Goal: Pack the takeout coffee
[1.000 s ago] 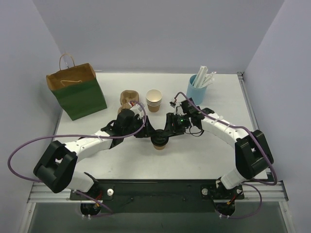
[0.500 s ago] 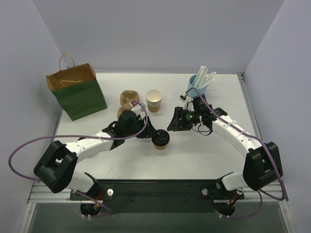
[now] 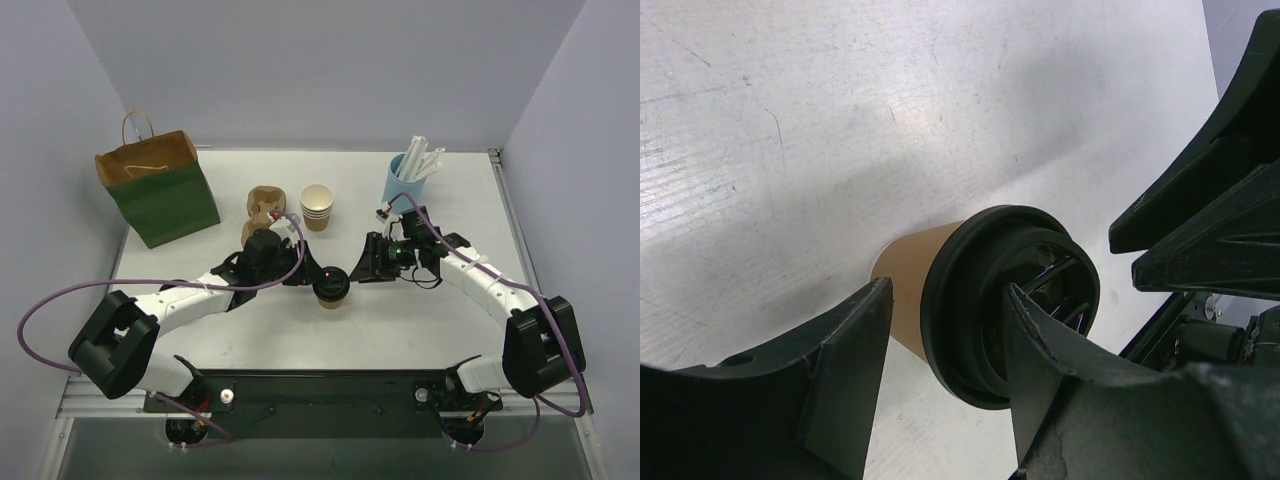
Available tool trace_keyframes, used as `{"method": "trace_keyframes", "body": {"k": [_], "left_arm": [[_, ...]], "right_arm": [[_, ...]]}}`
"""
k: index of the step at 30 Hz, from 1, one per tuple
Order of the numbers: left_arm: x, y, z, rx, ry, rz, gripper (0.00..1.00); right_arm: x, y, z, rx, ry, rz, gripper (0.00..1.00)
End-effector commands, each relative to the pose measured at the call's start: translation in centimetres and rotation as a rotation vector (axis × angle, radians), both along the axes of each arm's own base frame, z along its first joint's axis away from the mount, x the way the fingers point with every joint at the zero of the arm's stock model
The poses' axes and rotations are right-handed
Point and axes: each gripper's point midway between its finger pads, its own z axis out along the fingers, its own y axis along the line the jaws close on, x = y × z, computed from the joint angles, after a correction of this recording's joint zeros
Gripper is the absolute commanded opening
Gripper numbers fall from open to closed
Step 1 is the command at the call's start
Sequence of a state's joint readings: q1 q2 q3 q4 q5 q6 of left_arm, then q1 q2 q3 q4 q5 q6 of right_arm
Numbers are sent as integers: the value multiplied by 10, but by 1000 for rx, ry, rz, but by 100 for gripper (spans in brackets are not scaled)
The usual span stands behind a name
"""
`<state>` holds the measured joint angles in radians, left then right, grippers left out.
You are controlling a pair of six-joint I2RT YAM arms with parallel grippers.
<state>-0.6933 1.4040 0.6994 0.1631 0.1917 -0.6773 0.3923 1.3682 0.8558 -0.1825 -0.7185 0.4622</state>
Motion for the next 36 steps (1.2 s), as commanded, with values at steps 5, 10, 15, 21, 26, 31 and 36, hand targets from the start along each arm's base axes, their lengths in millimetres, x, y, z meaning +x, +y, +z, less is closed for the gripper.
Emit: {"method": "trace_keyframes", "body": {"k": [5,10,15,21,26,31,36], "left_arm": [[-19,19,-37,123,70,3,56],[-20,18,-37,121,70,2,56],[-21,18,-42,126,77,4,56],[-24,21,-53,148,90,3,56],[-28,24,-65,167,110,3,54],[-31,28,-73,186,117,5,52],[-29,28,-67,191,82,-14,52]], "right_arm": [[-2,10,-6,67,30,7,34],[-1,13,-16,76,57,6,33],[3,16,-33,86,75,-8,29],[-6,-8,-68,-34,88,-96,20],[-23,-28,-103,-125,139,-179,17],[-34,-43,-126,-216,155,-266,16],[-17,-27,-81,-116,48,-262,20]]}}
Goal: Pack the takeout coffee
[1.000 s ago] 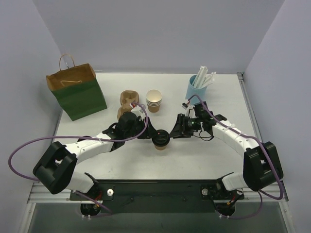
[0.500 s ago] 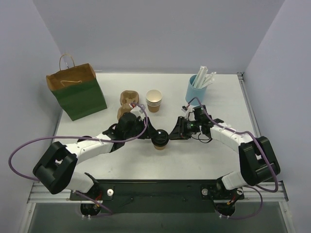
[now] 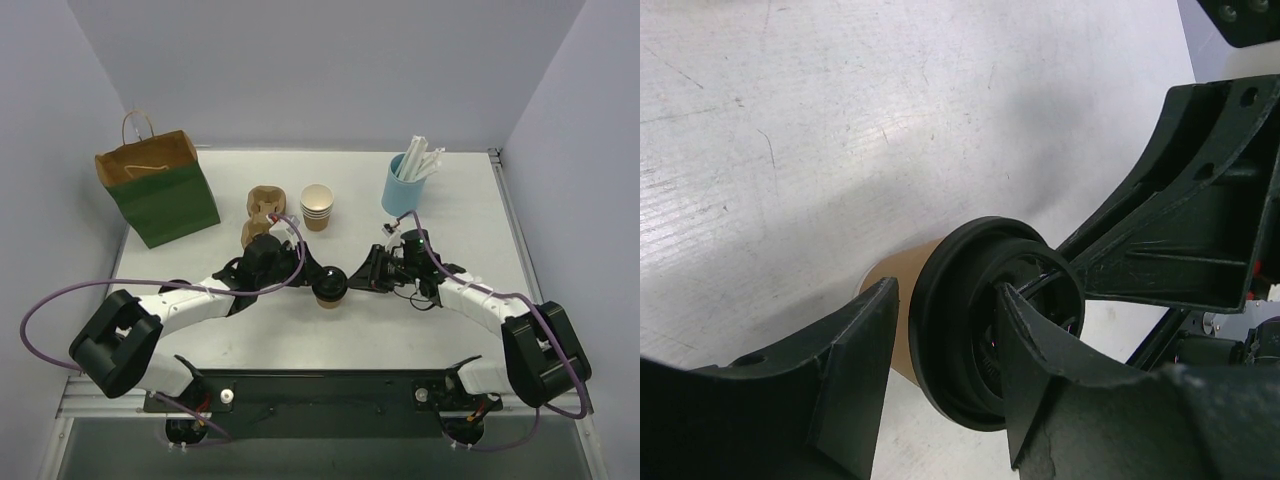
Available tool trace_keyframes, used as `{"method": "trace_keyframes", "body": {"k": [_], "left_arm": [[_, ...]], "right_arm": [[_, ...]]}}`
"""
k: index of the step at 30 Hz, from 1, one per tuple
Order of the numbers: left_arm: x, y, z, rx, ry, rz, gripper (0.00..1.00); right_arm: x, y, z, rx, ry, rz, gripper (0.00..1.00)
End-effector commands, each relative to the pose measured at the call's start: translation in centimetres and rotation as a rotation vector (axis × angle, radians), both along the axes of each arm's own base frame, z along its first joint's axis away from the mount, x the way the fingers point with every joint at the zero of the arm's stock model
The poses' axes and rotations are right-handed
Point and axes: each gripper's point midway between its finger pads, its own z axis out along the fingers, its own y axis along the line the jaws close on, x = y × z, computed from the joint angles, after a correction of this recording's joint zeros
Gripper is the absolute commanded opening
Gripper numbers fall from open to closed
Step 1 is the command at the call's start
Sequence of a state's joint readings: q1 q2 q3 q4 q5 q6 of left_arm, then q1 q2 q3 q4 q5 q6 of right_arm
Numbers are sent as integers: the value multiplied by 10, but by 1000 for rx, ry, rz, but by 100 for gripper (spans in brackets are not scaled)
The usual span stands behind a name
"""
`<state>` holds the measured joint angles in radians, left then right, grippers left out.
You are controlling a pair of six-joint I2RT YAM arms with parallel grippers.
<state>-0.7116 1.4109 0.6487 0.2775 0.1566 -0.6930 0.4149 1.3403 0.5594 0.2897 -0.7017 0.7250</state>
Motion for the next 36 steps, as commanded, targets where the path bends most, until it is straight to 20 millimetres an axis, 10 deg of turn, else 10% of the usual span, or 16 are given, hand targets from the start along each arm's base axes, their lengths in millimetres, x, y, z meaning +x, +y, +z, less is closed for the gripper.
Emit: {"method": "trace_keyframes", "body": {"k": [1,10,36], "left_arm": [[-31,31,-63,223,117,-37,52],[-21,20,-47,240,8,-131,53],[-21,15,-63,246,35,-151,53]], "right_arm": [[-12,-33,-34,-225,51,-89,21],[26,-21,58,-76,-103,-69,27],[25,-7,0,-37,29,-19,28]]}}
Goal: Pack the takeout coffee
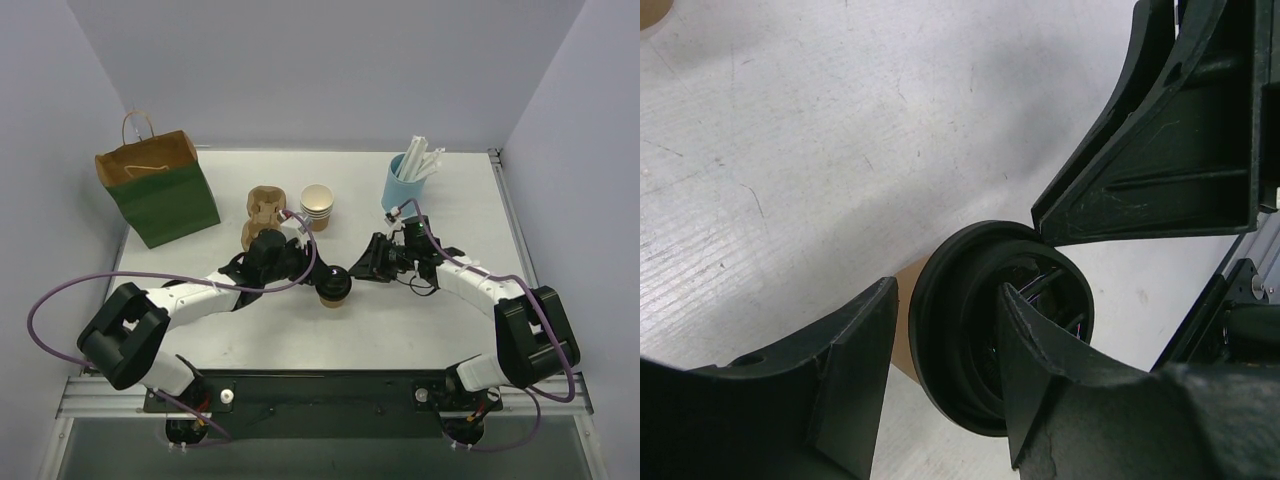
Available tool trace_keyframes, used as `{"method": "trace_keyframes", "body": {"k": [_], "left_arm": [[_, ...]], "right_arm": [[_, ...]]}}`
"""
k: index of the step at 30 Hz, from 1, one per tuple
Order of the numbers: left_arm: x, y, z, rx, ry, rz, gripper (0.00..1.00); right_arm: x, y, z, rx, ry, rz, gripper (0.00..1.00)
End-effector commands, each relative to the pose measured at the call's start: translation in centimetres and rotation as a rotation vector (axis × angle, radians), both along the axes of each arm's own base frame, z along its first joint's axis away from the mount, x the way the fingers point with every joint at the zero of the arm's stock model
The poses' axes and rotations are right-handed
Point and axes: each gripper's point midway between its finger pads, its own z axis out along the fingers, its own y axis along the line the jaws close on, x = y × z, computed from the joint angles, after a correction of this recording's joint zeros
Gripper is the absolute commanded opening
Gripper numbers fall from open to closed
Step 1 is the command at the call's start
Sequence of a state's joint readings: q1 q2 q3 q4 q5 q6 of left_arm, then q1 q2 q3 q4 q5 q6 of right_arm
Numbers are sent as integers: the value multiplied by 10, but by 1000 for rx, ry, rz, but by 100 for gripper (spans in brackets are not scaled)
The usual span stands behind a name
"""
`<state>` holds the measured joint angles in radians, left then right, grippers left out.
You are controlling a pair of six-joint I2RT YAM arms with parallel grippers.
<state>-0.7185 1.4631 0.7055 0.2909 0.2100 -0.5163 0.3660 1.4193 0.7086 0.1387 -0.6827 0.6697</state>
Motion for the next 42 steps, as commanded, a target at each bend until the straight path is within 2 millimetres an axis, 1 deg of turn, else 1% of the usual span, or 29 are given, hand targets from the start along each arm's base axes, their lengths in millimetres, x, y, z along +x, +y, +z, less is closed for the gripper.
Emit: {"method": "trace_keyframes", "body": {"k": [1,4,7,11,12,16,19,20,23,24,25,28,29,30,31,32,33,34,35,36,37,38,39,40,41,42], "left_arm": [[-28,28,-66,189,148,2,53],[-28,29,-67,189,146,4,53],[-28,30,-68,194,148,10,53],[-29,34,-74,200,158,28,53],[-29,34,-75,199,158,31,53],[-35,36,-83,206,173,47,53],[-38,41,-91,211,189,71,53],[-40,43,-94,214,195,74,53],[-40,43,-93,204,196,76,52],[-39,43,-92,203,198,81,53],[-38,41,-86,193,188,82,52],[-30,35,-71,177,169,88,53],[-30,34,-68,180,172,88,53],[-28,33,-64,177,170,88,53],[-22,27,-51,156,153,84,53],[-22,27,-48,161,159,83,54],[-20,24,-42,154,152,83,55],[-13,18,-26,131,129,83,56],[-12,18,-23,136,132,84,58],[-9,16,-14,126,124,84,60],[0,12,2,108,100,91,61],[0,14,5,126,110,94,62],[4,14,14,122,100,100,65],[9,17,20,118,95,110,66],[14,15,34,102,83,112,68],[16,15,42,86,78,109,71]], "right_arm": [[-5,2,-11,26,5,11,28],[-8,3,-15,34,10,17,28],[-10,-2,-22,9,16,9,26],[-13,-14,-39,-53,35,-33,24],[-18,-21,-50,-92,52,-52,24],[-33,-31,-76,-139,99,-73,24],[-39,-37,-85,-171,101,-86,23],[-38,-38,-84,-173,93,-87,23],[-32,-36,-69,-163,50,-80,23],[-30,-35,-60,-154,32,-80,23],[-21,-31,-46,-140,-1,-77,23],[-12,-26,-18,-110,-40,-61,25],[-1,-21,1,-88,-77,-53,26],[-1,-21,8,-93,-82,-45,28],[1,-20,15,-89,-94,-38,30],[9,-17,30,-76,-124,-35,32],[9,-16,36,-74,-134,-24,37],[7,-16,40,-75,-129,-14,38],[7,-15,44,-71,-133,-6,40],[6,-14,50,-67,-136,2,43],[5,-13,52,-69,-143,10,44],[3,-13,53,-70,-139,15,45],[2,-12,56,-72,-151,19,48],[2,-13,56,-90,-161,22,50],[-2,-14,55,-110,-154,32,52],[-4,-7,61,-122,-175,58,55]]}}
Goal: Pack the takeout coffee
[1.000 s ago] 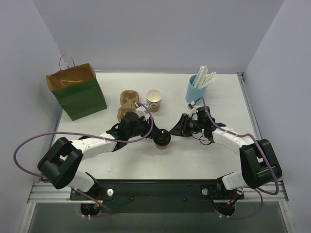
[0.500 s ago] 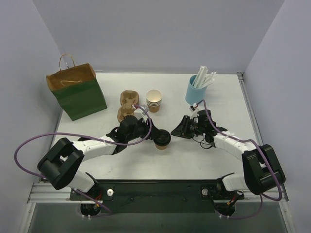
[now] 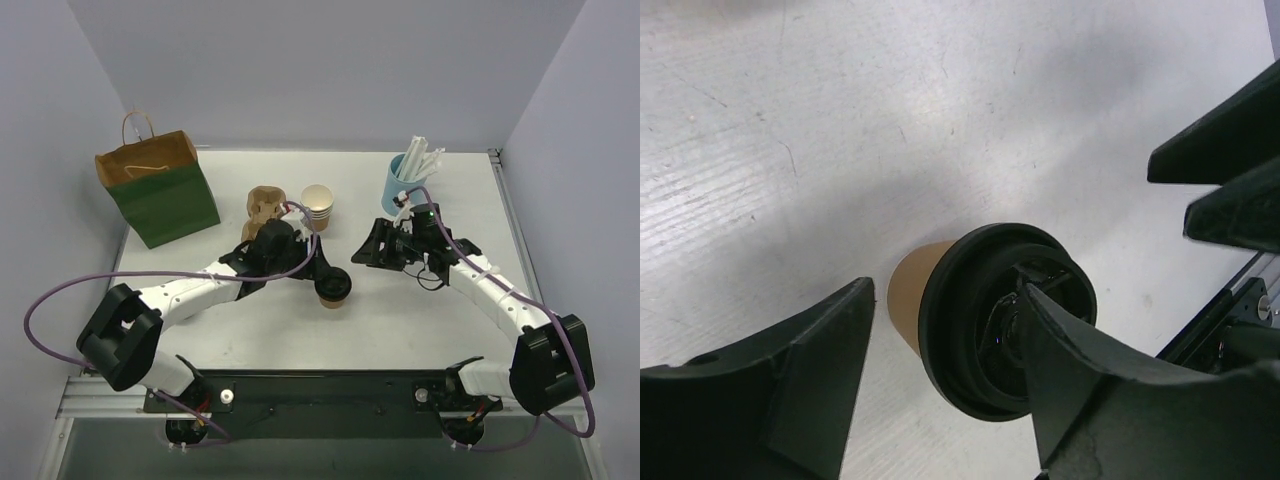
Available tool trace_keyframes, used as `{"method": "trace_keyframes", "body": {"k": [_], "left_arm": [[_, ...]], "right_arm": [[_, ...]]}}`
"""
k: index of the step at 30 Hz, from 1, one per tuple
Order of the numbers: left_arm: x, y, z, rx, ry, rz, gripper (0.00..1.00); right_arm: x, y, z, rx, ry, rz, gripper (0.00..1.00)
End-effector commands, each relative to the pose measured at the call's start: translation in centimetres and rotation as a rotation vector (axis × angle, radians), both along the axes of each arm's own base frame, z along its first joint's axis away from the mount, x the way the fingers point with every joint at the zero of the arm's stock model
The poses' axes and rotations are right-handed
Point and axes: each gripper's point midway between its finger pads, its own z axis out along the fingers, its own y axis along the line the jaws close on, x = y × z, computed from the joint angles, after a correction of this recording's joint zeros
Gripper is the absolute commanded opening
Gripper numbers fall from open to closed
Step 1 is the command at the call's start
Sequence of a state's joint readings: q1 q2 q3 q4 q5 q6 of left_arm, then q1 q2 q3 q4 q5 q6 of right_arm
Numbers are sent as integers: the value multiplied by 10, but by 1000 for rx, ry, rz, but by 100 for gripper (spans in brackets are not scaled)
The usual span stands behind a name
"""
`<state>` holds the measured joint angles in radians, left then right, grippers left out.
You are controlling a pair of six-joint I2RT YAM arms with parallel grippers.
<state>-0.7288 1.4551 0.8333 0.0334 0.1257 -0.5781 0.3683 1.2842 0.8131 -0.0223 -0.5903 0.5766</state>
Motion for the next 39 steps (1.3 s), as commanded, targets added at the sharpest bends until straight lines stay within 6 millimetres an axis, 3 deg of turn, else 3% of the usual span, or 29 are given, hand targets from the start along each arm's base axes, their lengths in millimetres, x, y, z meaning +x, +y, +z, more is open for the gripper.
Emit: {"method": "trace_keyframes", "body": {"k": [1,2,3,5,6,9,16,19,23,34,39], "left_arm": [[15,7,44,-7,-35,12,73],[20,10,55,-21,-45,20,74],[19,10,65,-39,-54,13,75],[23,20,75,-39,-56,31,80],[23,25,90,-54,-81,41,82],[25,62,101,-25,-94,129,85],[9,172,89,216,-135,408,95],[-11,200,71,325,-79,448,96],[-22,213,58,371,-86,451,96],[-23,213,64,360,-111,449,96],[-23,214,66,358,-120,453,96]], "right_arm": [[-13,2,11,-102,-29,49,56],[-17,0,9,-139,-28,60,57],[-22,6,10,-162,-43,83,66],[-19,5,14,-216,-78,68,73],[-20,6,16,-235,-90,71,75],[-19,7,18,-331,-131,75,80],[-22,27,18,-478,-172,149,86],[-25,37,14,-519,-169,181,88],[-26,46,7,-569,-158,209,89],[-33,55,-18,-645,-98,278,88],[-39,52,-37,-690,-59,287,81]]}}
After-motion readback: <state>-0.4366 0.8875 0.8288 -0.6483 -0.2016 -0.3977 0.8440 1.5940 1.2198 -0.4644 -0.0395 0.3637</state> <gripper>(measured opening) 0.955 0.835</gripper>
